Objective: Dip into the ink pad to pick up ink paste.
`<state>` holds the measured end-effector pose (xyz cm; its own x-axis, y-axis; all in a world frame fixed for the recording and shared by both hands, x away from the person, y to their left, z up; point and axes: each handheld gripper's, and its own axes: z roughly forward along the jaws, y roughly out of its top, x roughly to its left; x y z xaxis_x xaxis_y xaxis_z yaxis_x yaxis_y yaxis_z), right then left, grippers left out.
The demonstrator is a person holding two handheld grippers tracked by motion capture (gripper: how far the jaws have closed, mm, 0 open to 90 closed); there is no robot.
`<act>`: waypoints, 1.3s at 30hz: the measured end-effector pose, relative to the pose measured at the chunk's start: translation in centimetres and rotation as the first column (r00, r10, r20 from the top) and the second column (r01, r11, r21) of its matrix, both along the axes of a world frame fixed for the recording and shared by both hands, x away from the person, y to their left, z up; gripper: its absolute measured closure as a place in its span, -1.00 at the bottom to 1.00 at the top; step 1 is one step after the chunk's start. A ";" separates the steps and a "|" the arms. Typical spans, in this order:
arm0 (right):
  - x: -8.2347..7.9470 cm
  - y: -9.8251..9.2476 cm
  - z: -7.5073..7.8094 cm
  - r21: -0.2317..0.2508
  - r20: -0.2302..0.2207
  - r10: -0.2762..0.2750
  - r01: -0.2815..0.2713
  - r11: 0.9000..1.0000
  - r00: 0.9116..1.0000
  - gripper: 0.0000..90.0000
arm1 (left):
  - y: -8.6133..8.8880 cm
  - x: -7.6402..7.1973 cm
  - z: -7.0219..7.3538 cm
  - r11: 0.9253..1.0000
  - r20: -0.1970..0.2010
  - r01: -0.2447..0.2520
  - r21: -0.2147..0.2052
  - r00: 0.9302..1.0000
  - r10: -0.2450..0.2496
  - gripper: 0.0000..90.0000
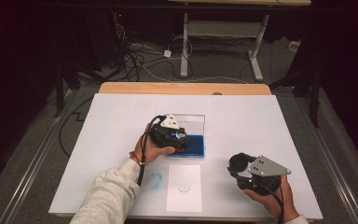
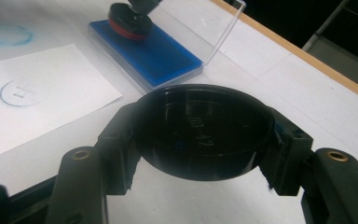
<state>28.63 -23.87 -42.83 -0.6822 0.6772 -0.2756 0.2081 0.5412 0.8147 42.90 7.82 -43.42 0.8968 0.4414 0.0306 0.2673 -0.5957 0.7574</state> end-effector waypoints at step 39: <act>-0.3 0.1 -0.4 -0.034 -0.019 0.008 -0.009 0.999 1.000 -0.14 | 0.7 -0.5 -0.6 0.997 0.013 -0.003 0.082 1.000 0.002 0.21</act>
